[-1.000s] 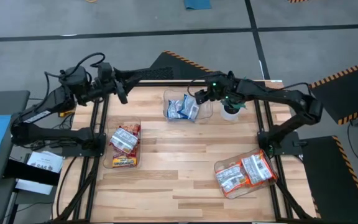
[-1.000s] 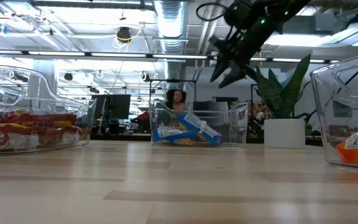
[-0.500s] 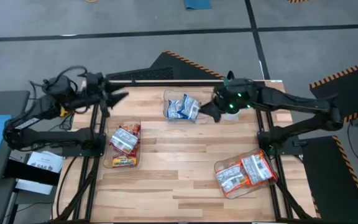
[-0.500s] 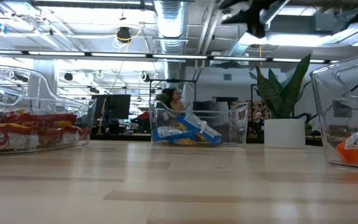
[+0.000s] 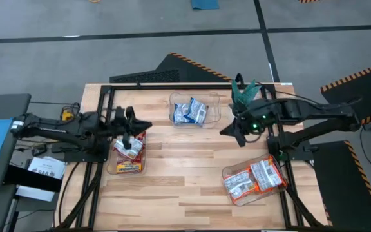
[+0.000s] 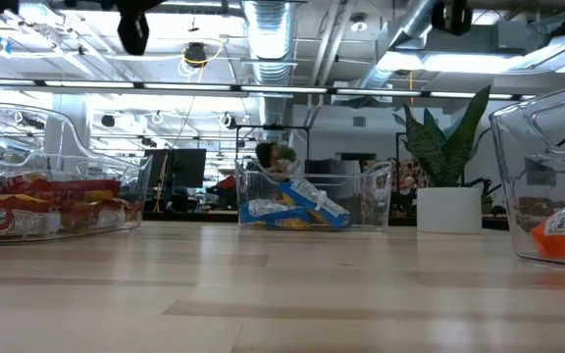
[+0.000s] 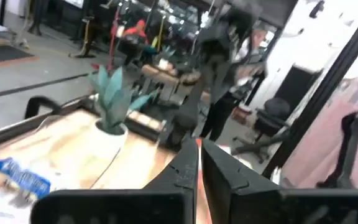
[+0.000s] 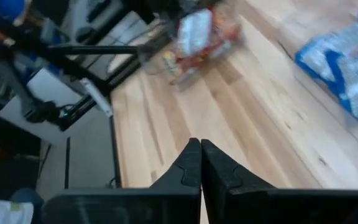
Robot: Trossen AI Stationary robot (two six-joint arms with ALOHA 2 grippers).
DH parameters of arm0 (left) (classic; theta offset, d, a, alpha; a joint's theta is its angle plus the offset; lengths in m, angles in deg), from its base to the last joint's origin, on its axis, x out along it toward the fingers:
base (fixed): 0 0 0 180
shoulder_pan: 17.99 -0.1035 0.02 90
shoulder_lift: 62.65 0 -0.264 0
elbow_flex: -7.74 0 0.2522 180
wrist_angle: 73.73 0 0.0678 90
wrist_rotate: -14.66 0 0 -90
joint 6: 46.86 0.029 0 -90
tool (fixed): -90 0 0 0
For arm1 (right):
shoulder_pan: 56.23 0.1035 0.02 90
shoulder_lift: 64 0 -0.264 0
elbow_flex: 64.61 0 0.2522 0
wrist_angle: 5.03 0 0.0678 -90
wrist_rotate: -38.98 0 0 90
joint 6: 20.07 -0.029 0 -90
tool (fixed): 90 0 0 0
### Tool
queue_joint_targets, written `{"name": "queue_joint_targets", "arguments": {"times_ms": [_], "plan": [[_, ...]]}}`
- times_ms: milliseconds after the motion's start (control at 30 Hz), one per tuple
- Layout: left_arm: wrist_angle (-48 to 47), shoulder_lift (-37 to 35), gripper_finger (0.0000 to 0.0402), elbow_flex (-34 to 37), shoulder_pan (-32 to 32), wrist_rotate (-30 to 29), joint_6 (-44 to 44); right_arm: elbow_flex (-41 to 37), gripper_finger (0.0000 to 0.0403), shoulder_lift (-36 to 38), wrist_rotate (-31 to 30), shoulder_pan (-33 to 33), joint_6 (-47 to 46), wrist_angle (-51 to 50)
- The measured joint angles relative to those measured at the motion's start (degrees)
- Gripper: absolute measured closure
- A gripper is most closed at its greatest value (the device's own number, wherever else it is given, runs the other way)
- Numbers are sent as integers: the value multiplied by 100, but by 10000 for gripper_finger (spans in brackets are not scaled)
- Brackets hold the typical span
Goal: Sort Maruchan noodles
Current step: Return to Home Position
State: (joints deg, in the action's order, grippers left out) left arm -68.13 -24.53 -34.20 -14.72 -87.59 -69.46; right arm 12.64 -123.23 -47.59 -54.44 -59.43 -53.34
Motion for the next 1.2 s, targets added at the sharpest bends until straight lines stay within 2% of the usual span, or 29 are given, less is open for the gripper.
{"name": "queue_joint_targets", "arguments": {"times_ms": [133, 267, 500, 800, 867, 967, 1033, 1133, 1200], "plan": [[188, -126, 401, 257, 488, -637, 347, 2, 386, 238, -80, 233, 233, 52], [256, -500, 401, 686, 719, -1098, 498, -136, 386, 570, -145, 337, 368, 31], [961, -1584, 401, 1650, 759, -1100, 497, -847, 386, 1391, -251, 553, 74, 187], [1036, -3292, 401, 2746, 757, -1177, 611, -1630, 386, 2055, -545, 1129, -127, 1032], [708, -3713, 401, 2745, 757, -1307, 663, -1687, 386, 2105, -665, 1224, -117, 1087], [369, -3790, 401, 2744, 744, -1493, 818, -1722, 386, 2141, -780, 1329, -108, 1075], [398, -3782, 401, 2744, 722, -1424, 898, -1727, 386, 2164, -806, 1370, -111, 1069], [-209, -3793, 401, 2744, 678, -1329, 631, -1727, 386, 2182, -806, 1366, -114, 1138], [-387, -3798, 401, 2744, 657, -1037, 429, -1727, 385, 2182, -807, 1366, -113, 1215]]}}
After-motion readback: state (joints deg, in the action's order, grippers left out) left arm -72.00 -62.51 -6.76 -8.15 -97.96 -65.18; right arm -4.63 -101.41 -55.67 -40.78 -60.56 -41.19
